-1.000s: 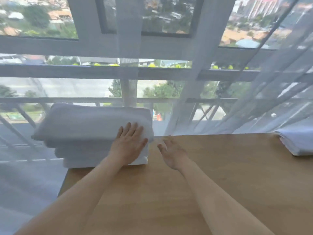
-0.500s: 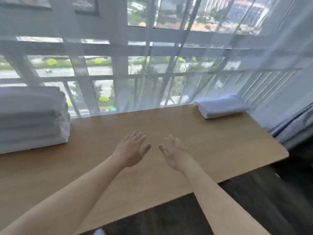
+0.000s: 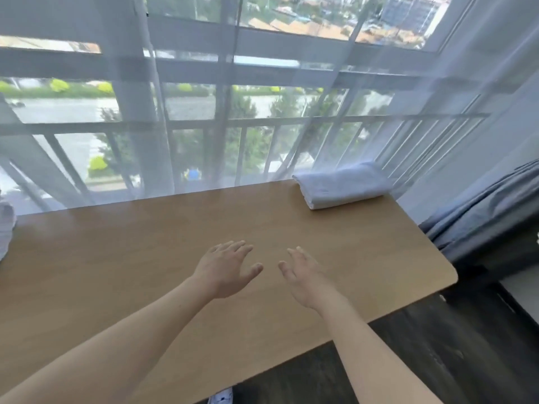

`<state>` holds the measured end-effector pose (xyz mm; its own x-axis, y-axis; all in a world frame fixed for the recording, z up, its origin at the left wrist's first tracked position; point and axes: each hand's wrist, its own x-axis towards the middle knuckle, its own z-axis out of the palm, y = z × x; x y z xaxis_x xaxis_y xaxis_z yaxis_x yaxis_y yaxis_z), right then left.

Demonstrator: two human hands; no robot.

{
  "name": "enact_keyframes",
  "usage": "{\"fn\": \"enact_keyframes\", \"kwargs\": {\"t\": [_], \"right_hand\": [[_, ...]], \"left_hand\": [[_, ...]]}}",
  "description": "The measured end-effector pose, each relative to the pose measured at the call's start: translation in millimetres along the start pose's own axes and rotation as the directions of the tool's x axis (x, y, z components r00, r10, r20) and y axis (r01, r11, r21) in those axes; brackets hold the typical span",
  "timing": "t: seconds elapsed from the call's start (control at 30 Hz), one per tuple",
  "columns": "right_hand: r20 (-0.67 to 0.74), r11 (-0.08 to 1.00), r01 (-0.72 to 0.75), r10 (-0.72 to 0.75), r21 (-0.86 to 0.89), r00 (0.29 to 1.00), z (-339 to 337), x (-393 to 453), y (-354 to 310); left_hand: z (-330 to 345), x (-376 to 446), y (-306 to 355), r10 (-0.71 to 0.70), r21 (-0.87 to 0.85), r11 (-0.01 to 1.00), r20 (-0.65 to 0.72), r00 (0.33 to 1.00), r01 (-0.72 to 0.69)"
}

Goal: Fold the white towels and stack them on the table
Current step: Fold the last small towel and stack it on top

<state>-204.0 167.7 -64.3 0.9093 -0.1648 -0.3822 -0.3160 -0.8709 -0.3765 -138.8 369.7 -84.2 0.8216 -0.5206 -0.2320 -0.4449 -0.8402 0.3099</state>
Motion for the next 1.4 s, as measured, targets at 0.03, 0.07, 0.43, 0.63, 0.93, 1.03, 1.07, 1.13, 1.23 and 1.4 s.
{"fn": "enact_keyframes", "kwargs": {"t": [0.03, 0.07, 0.43, 0.63, 0.93, 1.03, 1.07, 1.13, 1.23, 1.4], "right_hand": [[0.003, 0.999, -0.032, 0.032, 0.021, 0.999, -10, 8, 12], [-0.002, 0.997, -0.061, 0.061, 0.042, 0.998, -20, 15, 24], [-0.07, 0.989, -0.077, 0.087, 0.127, 0.994, -95, 118, 129], [-0.057, 0.986, 0.023, -0.014, 0.165, 0.998, -128, 203, 192], [-0.081, 0.961, 0.197, -0.216, -0.194, 0.973, -189, 311, 304], [-0.065, 0.938, 0.259, -0.281, -0.23, 0.958, -190, 342, 325], [-0.055, 0.929, 0.283, -0.304, -0.238, 0.951, -190, 352, 328], [-0.042, 0.909, 0.33, -0.352, -0.256, 0.935, -186, 369, 334], [-0.013, 0.876, 0.399, -0.418, -0.272, 0.908, -181, 389, 340], [-0.03, 0.83, 0.465, -0.497, -0.309, 0.867, -181, 408, 351]], "left_hand": [[1, 15, 8, 0.019, -0.001, 1.0, 0.016, 1.0, -0.019], [1, 29, 16, 0.037, 0.001, 0.999, 0.033, 0.999, -0.037], [-15, 165, 102, 0.023, -0.019, 1.0, -0.026, 0.999, -0.024], [7, 247, 160, -0.089, -0.054, 0.995, -0.065, 0.994, 0.085], [41, 364, 219, -0.096, -0.142, 0.986, -0.087, 0.992, 0.083], [53, 392, 226, -0.088, -0.138, 0.988, -0.112, 0.99, 0.073], [56, 400, 228, -0.079, -0.141, 0.988, -0.121, 0.99, 0.062], [62, 414, 228, -0.085, -0.139, 0.988, -0.14, 0.987, 0.065], [72, 431, 225, -0.153, -0.068, 0.987, -0.128, 0.98, 0.145], [80, 442, 220, -0.155, 0.023, 0.985, -0.297, 0.942, 0.169]]}}
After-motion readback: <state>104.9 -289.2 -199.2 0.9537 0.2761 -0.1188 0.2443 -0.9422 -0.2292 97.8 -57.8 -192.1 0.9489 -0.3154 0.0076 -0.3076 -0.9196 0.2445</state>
